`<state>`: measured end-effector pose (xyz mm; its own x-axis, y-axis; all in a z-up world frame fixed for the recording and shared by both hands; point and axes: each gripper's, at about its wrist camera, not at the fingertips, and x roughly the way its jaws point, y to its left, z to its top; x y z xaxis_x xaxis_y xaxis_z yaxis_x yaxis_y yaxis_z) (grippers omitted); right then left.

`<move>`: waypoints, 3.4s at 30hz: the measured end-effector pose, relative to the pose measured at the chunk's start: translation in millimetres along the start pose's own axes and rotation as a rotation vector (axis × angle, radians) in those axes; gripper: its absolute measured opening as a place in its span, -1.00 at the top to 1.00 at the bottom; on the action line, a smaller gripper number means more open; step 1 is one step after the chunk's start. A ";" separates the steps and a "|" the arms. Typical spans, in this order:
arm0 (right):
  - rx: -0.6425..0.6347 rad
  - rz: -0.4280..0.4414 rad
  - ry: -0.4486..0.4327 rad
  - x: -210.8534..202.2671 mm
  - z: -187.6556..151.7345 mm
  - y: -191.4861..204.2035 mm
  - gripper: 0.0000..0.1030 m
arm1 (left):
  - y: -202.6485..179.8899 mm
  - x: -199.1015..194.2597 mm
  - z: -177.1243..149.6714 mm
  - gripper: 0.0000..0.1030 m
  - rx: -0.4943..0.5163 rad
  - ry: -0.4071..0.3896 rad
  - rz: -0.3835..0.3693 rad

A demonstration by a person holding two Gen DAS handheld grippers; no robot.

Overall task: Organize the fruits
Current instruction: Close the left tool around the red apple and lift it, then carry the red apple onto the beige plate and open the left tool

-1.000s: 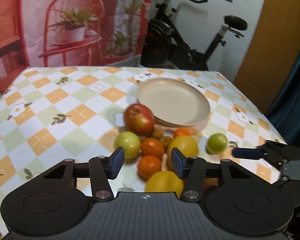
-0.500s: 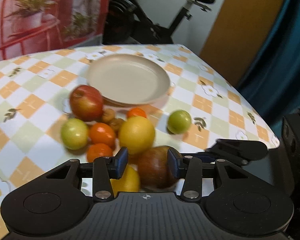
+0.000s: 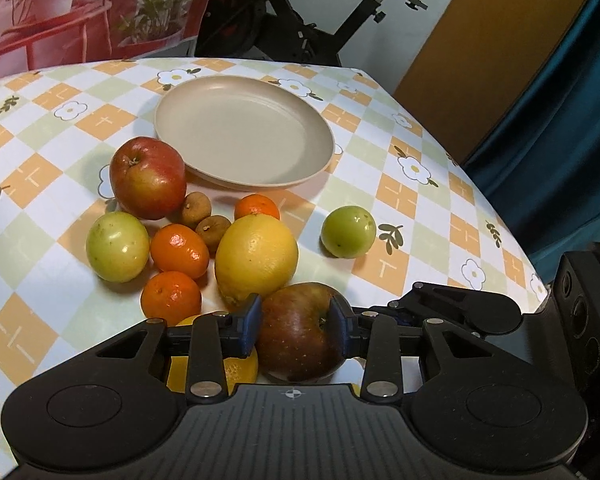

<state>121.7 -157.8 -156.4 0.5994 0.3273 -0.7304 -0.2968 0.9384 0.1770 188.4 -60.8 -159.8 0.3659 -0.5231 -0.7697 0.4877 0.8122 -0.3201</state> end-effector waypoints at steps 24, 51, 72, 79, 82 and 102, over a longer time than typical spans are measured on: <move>-0.021 -0.018 -0.108 -37.3 50.8 -7.7 -0.14 | -19.7 -40.1 39.8 0.26 0.055 -0.149 -0.019; -0.111 0.027 -0.056 41.5 170.9 -66.2 -0.14 | 40.8 -12.3 139.0 0.25 -0.015 -0.199 0.017; -0.045 0.028 0.116 147.7 183.6 -126.6 -0.14 | 99.8 72.9 172.7 0.26 -0.092 -0.061 0.032; -0.051 0.017 0.098 154.8 184.5 -128.0 -0.15 | 103.1 75.2 176.5 0.26 -0.093 -0.078 0.057; -0.056 0.015 0.096 155.2 185.2 -129.3 -0.15 | 100.1 76.6 177.0 0.25 -0.075 -0.086 0.076; 0.110 -0.159 -0.126 63.7 132.0 -141.5 -0.21 | 87.4 67.9 163.0 0.21 -0.071 -0.118 0.127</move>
<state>299.9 -255.1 -140.9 0.7225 0.1789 -0.6679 -0.1119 0.9835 0.1423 385.1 -67.4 -150.0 0.5136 -0.4382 -0.7377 0.3759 0.8878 -0.2655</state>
